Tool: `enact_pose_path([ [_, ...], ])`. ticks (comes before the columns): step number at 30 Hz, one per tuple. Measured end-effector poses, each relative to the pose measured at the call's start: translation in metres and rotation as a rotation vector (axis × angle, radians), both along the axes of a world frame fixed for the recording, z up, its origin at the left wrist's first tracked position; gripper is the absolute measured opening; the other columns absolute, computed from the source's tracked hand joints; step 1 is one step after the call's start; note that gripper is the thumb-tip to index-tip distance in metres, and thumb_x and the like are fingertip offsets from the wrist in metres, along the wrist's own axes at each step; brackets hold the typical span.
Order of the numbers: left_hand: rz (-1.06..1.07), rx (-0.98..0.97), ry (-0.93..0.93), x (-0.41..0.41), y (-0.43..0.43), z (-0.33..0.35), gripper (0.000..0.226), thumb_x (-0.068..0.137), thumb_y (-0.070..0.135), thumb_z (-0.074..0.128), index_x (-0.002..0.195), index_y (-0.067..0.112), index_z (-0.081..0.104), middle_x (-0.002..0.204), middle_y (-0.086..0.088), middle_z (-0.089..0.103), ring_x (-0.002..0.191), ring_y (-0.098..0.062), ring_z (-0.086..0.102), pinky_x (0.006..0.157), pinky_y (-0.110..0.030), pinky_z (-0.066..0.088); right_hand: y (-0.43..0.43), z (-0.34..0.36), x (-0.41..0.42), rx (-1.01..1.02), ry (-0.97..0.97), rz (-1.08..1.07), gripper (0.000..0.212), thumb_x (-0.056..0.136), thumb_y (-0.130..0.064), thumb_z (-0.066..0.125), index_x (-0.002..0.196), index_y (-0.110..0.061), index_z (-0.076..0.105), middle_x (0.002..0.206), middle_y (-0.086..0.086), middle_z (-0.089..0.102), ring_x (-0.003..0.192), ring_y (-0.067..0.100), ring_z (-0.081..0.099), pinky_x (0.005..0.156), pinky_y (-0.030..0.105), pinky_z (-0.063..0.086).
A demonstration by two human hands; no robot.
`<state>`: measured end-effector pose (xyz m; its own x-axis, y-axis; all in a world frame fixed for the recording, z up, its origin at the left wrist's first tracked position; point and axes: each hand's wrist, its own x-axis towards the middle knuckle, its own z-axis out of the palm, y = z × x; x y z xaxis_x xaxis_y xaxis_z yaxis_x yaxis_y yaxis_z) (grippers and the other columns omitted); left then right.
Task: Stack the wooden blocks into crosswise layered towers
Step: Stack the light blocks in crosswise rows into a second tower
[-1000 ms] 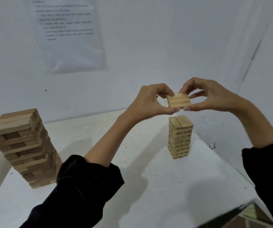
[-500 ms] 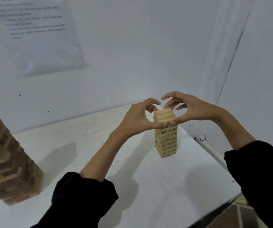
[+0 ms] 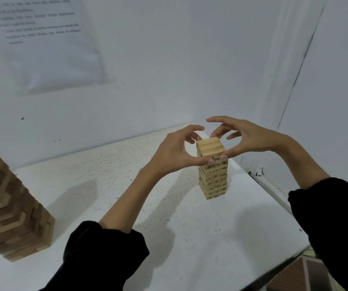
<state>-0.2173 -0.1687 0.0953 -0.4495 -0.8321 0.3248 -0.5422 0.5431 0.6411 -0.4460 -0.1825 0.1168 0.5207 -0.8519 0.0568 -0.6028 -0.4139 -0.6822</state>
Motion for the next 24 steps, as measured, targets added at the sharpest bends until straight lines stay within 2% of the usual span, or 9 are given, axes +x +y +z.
enact_pose_path([
  [4, -0.019, -0.002, 0.000, -0.002, -0.001, -0.001, 0.076, 0.061, 0.047, 0.083, 0.127, 0.032, 0.048, 0.103, 0.018, 0.059, 0.096, 0.005, 0.054, 0.084, -0.021, 0.041, 0.001, -0.002, -0.002, 0.008, 0.018, -0.006, 0.092, 0.059, -0.037, 0.077, 0.138, -0.038, 0.030, 0.113, -0.015, 0.058, 0.108, -0.004, 0.052, 0.092, 0.019, 0.040],
  [11, -0.001, -0.012, 0.013, -0.007, 0.000, -0.003, 0.079, 0.056, 0.057, 0.075, 0.127, 0.033, 0.049, 0.103, 0.018, 0.059, 0.096, 0.004, 0.056, 0.084, -0.022, 0.043, 0.001, -0.005, -0.005, 0.008, -0.008, -0.012, 0.086, 0.060, -0.039, 0.078, 0.132, -0.046, 0.031, 0.116, -0.013, 0.059, 0.107, -0.001, 0.055, 0.091, 0.019, 0.043],
  [13, 0.014, -0.007, 0.018, -0.007, 0.004, -0.003, 0.085, 0.055, 0.062, 0.074, 0.129, 0.033, 0.046, 0.112, 0.016, 0.058, 0.102, 0.001, 0.054, 0.088, -0.025, 0.044, 0.004, -0.004, -0.005, 0.013, -0.004, -0.012, 0.090, 0.058, -0.047, 0.077, 0.135, -0.045, 0.030, 0.124, -0.015, 0.056, 0.112, -0.003, 0.052, 0.094, 0.020, 0.042],
  [15, 0.052, 0.021, 0.070, -0.009, 0.010, -0.006, 0.089, 0.058, 0.071, 0.066, 0.135, 0.034, 0.040, 0.130, 0.014, 0.049, 0.115, -0.002, 0.047, 0.096, -0.025, 0.040, 0.012, -0.005, -0.007, 0.035, -0.083, -0.050, 0.086, 0.062, -0.054, 0.071, 0.136, -0.044, 0.030, 0.132, -0.016, 0.050, 0.119, -0.005, 0.046, 0.100, 0.024, 0.038],
  [16, 0.086, 0.057, 0.144, -0.011, 0.014, -0.009, 0.087, 0.064, 0.073, 0.057, 0.139, 0.034, 0.037, 0.139, 0.013, 0.042, 0.125, -0.003, 0.041, 0.102, -0.027, 0.036, 0.018, -0.007, -0.006, 0.040, -0.175, -0.090, 0.080, 0.067, -0.059, 0.066, 0.136, -0.043, 0.031, 0.135, -0.017, 0.049, 0.122, -0.004, 0.044, 0.102, 0.025, 0.036],
  [18, 0.177, 0.242, 0.449, -0.018, 0.027, -0.017, 0.074, 0.081, 0.070, 0.038, 0.145, 0.032, 0.028, 0.151, 0.011, 0.029, 0.137, -0.007, 0.027, 0.113, -0.035, 0.025, 0.032, -0.021, -0.001, 0.030, -0.425, -0.246, 0.066, 0.081, -0.070, 0.045, 0.139, -0.040, 0.034, 0.138, -0.016, 0.047, 0.126, 0.000, 0.043, 0.104, 0.028, 0.034],
  [20, 0.236, 0.528, 0.781, -0.028, 0.040, -0.032, 0.064, 0.094, 0.062, 0.023, 0.149, 0.029, 0.020, 0.156, 0.009, 0.019, 0.143, -0.010, 0.017, 0.116, -0.039, 0.014, 0.046, -0.048, 0.009, 0.077, -0.678, -0.447, 0.060, 0.090, -0.064, 0.024, 0.141, -0.034, 0.035, 0.140, -0.010, 0.047, 0.129, 0.006, 0.042, 0.107, 0.033, 0.032],
  [22, 0.261, 0.719, 0.922, -0.037, 0.053, -0.050, 0.063, 0.096, 0.058, 0.014, 0.151, 0.027, 0.014, 0.159, 0.008, 0.010, 0.145, -0.011, 0.009, 0.117, -0.038, 0.007, 0.058, -0.079, 0.023, 0.197, -0.831, -0.560, 0.062, 0.092, -0.060, 0.017, 0.143, -0.028, 0.034, 0.143, -0.004, 0.044, 0.132, 0.013, 0.039, 0.109, 0.038, 0.029],
  [24, 0.254, 0.830, 0.991, -0.046, 0.062, -0.064, 0.065, 0.095, 0.060, 0.010, 0.151, 0.028, 0.008, 0.159, 0.007, 0.005, 0.146, -0.012, 0.005, 0.117, -0.036, 0.003, 0.067, -0.107, 0.038, 0.317, -0.900, -0.578, 0.069, 0.089, -0.061, 0.017, 0.145, -0.024, 0.031, 0.146, -0.002, 0.040, 0.135, 0.015, 0.035, 0.113, 0.042, 0.026],
])
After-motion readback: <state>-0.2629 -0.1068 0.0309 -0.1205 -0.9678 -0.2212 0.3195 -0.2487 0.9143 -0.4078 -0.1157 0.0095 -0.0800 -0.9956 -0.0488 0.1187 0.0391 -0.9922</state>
